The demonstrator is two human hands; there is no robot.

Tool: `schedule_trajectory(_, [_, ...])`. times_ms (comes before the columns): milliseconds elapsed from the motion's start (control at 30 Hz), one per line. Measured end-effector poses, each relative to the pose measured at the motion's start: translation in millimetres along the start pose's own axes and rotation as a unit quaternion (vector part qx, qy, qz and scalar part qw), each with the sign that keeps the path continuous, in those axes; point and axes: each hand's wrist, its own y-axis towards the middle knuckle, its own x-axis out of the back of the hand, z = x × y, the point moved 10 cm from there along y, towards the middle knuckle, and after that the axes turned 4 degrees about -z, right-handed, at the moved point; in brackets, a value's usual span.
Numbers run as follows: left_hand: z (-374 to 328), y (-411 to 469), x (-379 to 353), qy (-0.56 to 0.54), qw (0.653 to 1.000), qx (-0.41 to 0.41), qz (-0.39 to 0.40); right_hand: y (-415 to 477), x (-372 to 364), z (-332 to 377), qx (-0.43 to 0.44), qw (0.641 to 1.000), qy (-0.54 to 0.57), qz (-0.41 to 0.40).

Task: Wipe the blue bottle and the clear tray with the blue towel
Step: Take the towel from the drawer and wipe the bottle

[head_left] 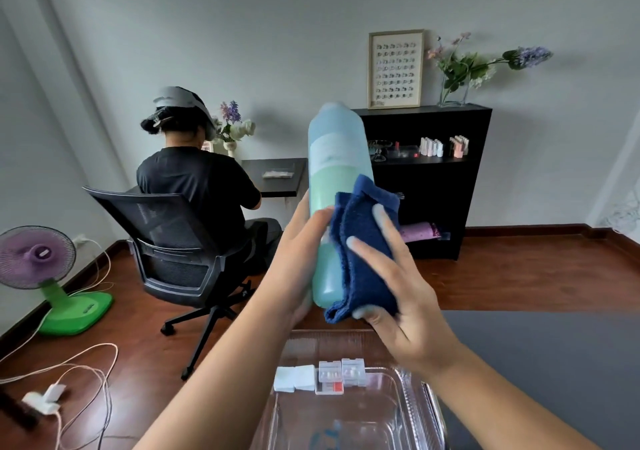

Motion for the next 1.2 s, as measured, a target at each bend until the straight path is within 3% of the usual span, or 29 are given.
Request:
schedule_trajectory(100, [-6, 0, -1, -0.012, 1.0, -0.009, -0.004, 6, -2, 3, 0.028, 0.999, -0.031, 0.021])
schedule_trajectory(267, [19, -4, 3, -0.12, 0.99, 0.057, -0.051, -7, 4, -10, -0.054, 0.978, 0.15, -0.132])
schedule_trajectory(400, [12, 4, 14, -0.005, 0.995, 0.077, -0.055, -1, -2, -4, -0.002, 1.0, 0.004, -0.011])
schedule_trajectory(500, [2, 8, 8, 0.01, 0.999, 0.037, -0.037, 8, -3, -4, 0.049, 0.993, -0.096, 0.049])
schedule_trajectory(633, [-1, 3, -1, -0.057, 0.997, -0.029, -0.037, -2, 5, -8, -0.001, 0.996, 0.038, -0.079])
schedule_trajectory(733, [-6, 0, -4, -0.037, 0.997, -0.055, -0.028, -14, 1, -16, -0.053, 0.978, 0.143, -0.143])
schedule_trajectory(867, [-15, 7, 0, 0.023, 0.998, -0.06, -0.02, 3, 3, -3, 0.019, 0.999, -0.008, -0.05])
schedule_trajectory(967, [-5, 8, -5, 0.015, 1.0, -0.001, 0.001, 17, 4, 5, 0.086, 0.992, -0.088, -0.009])
schedule_trajectory(1033, [0, 6, -9, 0.001, 1.0, 0.007, -0.002, 19, 13, 5, 0.082, 0.993, -0.05, -0.071])
schedule_trajectory(1133, [1, 7, -17, -0.095, 0.995, -0.02, -0.003, 9, 20, -8, 0.007, 0.979, 0.076, -0.19])
schedule_trajectory(1200, [-2, 9, -16, -0.118, 0.993, -0.016, -0.01, 4, 16, -15, -0.033, 0.968, 0.129, -0.211])
